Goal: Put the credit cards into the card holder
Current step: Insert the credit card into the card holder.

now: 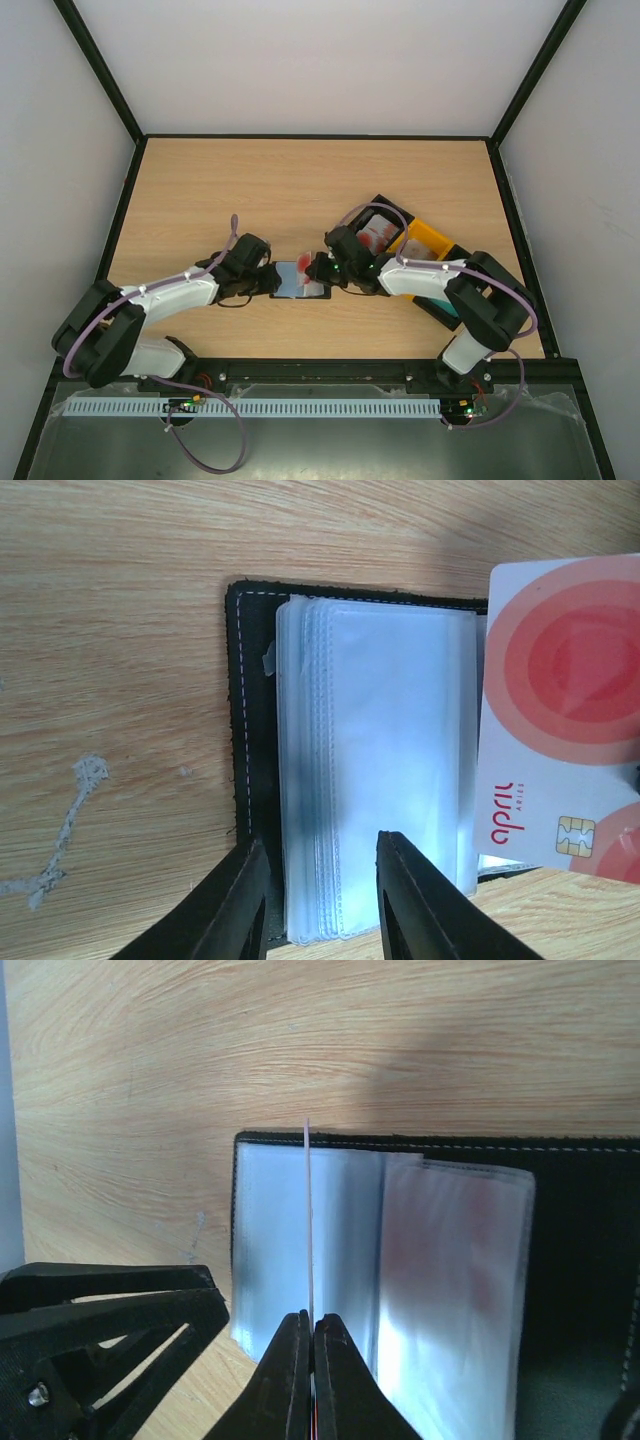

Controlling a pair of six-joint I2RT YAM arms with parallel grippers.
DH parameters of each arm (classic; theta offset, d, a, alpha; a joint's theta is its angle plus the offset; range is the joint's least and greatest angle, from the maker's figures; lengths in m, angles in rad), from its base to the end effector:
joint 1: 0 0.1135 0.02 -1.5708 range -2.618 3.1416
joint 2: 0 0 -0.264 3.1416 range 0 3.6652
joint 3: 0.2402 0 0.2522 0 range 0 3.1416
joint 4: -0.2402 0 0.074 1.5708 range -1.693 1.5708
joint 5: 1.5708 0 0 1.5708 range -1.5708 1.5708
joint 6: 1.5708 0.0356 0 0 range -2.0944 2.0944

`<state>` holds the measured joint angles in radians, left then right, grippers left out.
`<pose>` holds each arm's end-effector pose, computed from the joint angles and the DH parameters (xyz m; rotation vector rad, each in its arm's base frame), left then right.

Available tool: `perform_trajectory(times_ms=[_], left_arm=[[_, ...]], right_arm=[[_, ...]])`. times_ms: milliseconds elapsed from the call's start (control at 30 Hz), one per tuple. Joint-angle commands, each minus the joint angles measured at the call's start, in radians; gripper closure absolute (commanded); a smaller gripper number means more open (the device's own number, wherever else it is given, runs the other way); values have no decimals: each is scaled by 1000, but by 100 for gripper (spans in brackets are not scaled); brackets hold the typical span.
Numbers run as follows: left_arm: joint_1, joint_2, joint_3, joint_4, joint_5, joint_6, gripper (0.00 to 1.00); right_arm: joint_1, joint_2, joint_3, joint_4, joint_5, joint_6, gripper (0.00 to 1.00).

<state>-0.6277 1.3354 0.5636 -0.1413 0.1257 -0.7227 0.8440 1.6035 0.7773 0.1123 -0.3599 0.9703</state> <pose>0.1938 -0.1461 0.1559 -0.0682 2.6198 -0.6876 0.2032 0.2474 0.1676 -0.0517 2.6183 1.2315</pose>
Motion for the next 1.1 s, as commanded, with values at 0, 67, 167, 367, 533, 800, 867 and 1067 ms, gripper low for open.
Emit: perform_trajectory(times_ms=[0,67,167,367,533,800,867,1067], left_arm=[[7,22,12,-5,-12,22,69],[9,33,17,-7,-10,29,70],[14,63,23,-1,-5,29,71],[15,95,24,-22,-35,34,74],[16,101,-3,-11,-55,25,75],[15,87,-15,-9,-53,13,76],[16,83,-17,-10,-57,15,78],[16,72,-29,-7,-60,18,82]], right_arm=[[5,14,-44,68,32,25,98],[6,35,-54,94,11,38,98],[8,65,-67,128,-10,40,98],[11,109,-92,185,-62,59,98],[13,130,-110,182,-56,65,98],[26,155,-115,188,-109,39,98],[31,167,-108,198,-112,42,98],[42,216,-80,210,-115,50,98]])
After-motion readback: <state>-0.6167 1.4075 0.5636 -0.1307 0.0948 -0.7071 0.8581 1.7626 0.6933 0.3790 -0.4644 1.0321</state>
